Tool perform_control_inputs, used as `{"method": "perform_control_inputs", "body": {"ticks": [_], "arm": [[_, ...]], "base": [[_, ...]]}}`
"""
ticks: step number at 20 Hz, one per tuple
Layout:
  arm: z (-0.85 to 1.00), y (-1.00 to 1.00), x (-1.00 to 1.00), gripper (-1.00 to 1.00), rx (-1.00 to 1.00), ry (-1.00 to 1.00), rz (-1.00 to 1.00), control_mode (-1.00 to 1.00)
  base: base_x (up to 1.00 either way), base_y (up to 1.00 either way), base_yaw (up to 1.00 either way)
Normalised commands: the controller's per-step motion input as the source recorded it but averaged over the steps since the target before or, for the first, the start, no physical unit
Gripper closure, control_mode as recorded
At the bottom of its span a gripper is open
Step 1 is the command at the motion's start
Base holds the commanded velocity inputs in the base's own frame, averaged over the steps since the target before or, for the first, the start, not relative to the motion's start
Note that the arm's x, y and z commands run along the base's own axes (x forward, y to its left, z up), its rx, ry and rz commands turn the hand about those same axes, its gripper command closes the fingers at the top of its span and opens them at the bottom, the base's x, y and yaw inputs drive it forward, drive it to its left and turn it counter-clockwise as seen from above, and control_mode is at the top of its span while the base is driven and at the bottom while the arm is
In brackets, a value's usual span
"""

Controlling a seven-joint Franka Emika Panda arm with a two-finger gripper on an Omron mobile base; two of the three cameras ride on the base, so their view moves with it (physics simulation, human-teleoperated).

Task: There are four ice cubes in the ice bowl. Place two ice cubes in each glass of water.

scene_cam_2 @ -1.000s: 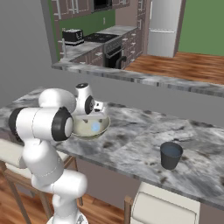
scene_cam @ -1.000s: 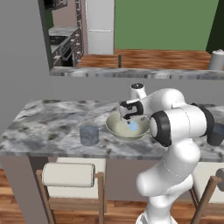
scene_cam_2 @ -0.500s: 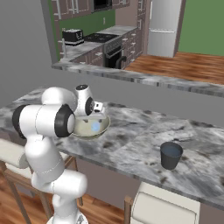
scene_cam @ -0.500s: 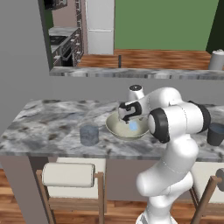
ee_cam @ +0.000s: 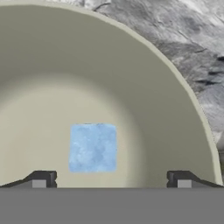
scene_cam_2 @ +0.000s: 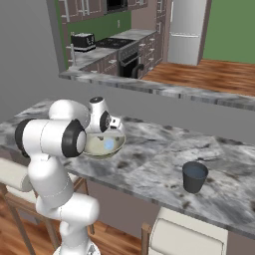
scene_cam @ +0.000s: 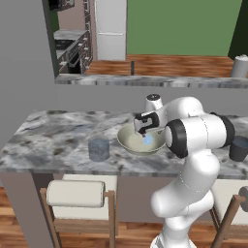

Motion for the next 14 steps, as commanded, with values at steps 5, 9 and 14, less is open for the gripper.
{"method": "perform_control_inputs", "body": {"ticks": [5, 9, 14], "arm": [[-0.09, 0.07, 0.0, -1.0, 0.0, -0.01, -0.08, -1.0], [-0.08, 0.14, 0.0, -1.0, 0.0, -0.01, -0.09, -1.0], [-0.05, 0.06, 0.0, -1.0, 0.0, -0.01, -0.07, -1.0]], "base": [[0.0, 0.0, 0.0], [0.0, 0.0, 0.0], [0.0, 0.0, 0.0]]}}
